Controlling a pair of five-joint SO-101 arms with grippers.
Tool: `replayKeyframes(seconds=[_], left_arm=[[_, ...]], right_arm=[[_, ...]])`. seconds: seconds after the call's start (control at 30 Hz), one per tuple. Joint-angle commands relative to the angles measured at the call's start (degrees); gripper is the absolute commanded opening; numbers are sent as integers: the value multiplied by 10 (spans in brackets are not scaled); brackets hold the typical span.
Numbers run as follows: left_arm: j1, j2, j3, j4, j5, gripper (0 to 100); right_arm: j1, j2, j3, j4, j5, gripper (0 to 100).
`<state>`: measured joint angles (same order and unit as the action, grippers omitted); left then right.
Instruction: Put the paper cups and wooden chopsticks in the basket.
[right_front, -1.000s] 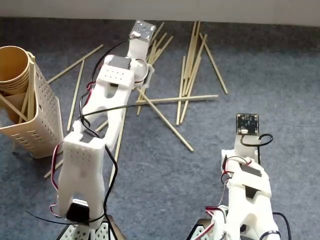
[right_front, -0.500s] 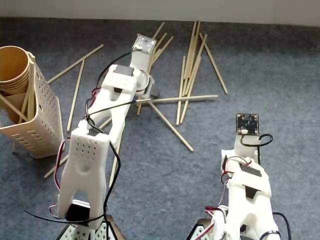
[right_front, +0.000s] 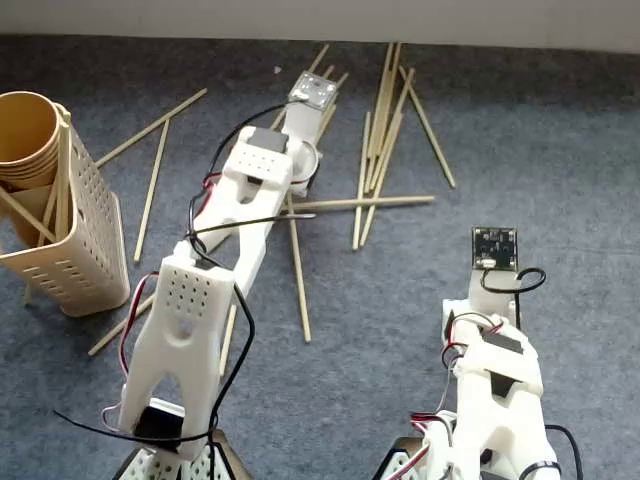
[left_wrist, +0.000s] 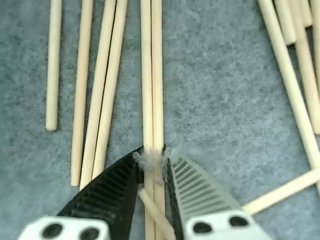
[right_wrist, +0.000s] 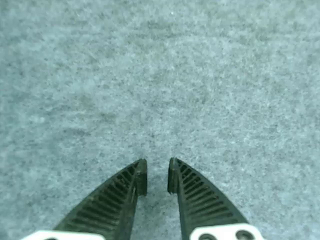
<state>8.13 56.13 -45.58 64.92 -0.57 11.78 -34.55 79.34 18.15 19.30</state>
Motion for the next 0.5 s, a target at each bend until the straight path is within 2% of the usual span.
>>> replayKeyframes(seconds=[0.0, 0.13, 0.23, 0.3, 0.47], left_arm=[[-11, -6, -95, 92, 3, 5], [-12, -5, -317, 229, 3, 4], [-13, -9, -521, 292, -21, 4], [-12, -83, -486, 290, -66, 4], [-45, -302, -483, 294, -67, 4]], right_arm=[[-4, -15, -2, -11, 10, 80], [-4, -15, -2, -11, 10, 80], [-4, -15, -2, -11, 10, 80], [-4, -15, -2, -11, 10, 80], [-4, -15, -2, -11, 10, 80]])
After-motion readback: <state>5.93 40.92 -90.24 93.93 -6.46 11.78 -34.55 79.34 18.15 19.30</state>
